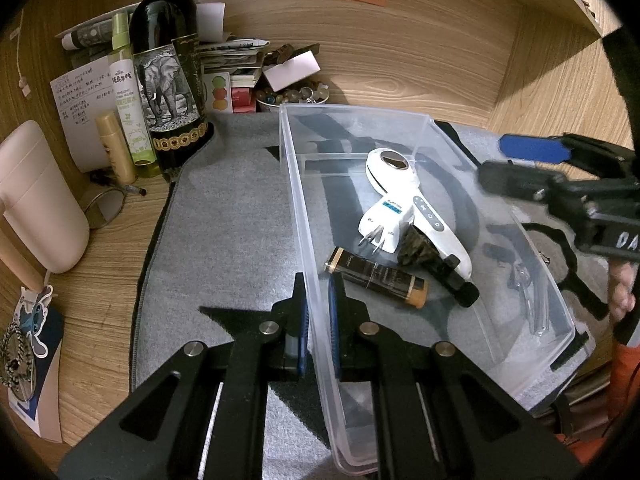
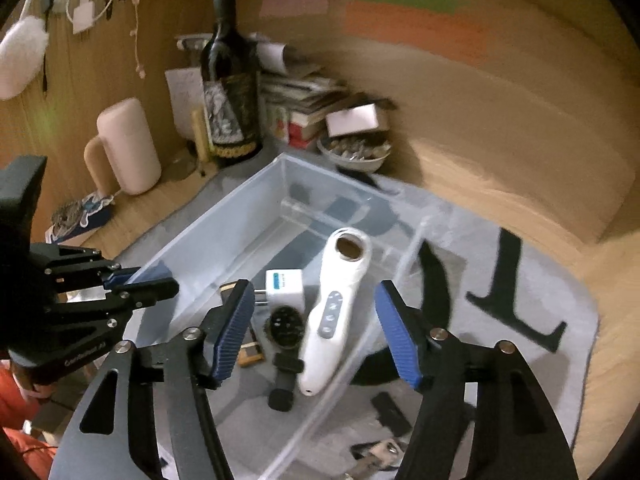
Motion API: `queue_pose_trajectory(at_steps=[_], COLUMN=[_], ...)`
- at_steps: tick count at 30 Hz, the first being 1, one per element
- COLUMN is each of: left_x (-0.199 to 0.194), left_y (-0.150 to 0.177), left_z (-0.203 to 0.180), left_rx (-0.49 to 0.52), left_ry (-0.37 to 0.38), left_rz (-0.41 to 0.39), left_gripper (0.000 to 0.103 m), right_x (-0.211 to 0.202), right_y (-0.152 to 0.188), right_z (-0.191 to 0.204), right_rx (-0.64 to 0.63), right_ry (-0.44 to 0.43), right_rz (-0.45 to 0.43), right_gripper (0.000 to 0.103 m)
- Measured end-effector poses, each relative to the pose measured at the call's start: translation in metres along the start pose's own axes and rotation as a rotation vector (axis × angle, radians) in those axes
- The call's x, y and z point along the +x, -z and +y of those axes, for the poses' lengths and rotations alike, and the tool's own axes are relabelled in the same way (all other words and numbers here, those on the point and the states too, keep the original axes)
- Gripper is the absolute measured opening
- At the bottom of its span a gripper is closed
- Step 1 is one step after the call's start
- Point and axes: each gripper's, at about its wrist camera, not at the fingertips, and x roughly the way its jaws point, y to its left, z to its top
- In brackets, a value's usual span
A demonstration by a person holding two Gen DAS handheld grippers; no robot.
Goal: Organize rigid objects
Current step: 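Move the right gripper to the black rectangular clip and grasp it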
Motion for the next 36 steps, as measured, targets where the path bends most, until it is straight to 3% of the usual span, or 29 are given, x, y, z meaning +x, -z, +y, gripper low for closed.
queue_pose_trajectory(at_steps=[8, 14, 30, 33, 36], left_x=[0.000, 0.000, 0.000, 0.000, 0.000], left_y=[0.000, 0.000, 0.000, 0.000, 0.000], left_z=[-0.001, -0.001, -0.006, -0.006, -0.006], left_rx=[0.001, 0.000, 0.005, 0.005, 0.006], left_ry=[-0.001, -0.001, -0.012, -0.011, -0.011], left_rz=[0.000, 0.000, 0.005, 0.006, 0.005], left_gripper=[0.008, 0.008, 0.008, 0.008, 0.008], right_x=[-0.034, -0.034, 0.038, 0.036, 0.035], right_y=[0.018, 0.041, 0.095, 0.094, 0.093], right_z=[-0.033, -0.050, -0.066, -0.063, -0.065], right_rx=[0.063, 0.096, 0.191, 0.172, 0.176], right_ry=[0.097, 0.136, 0.055, 0.064, 0.057], right_rz=[-0.047, 0.008, 0.209, 0.191, 0.184], right_gripper=[0.066, 0.067, 0.066, 0.056, 0.034])
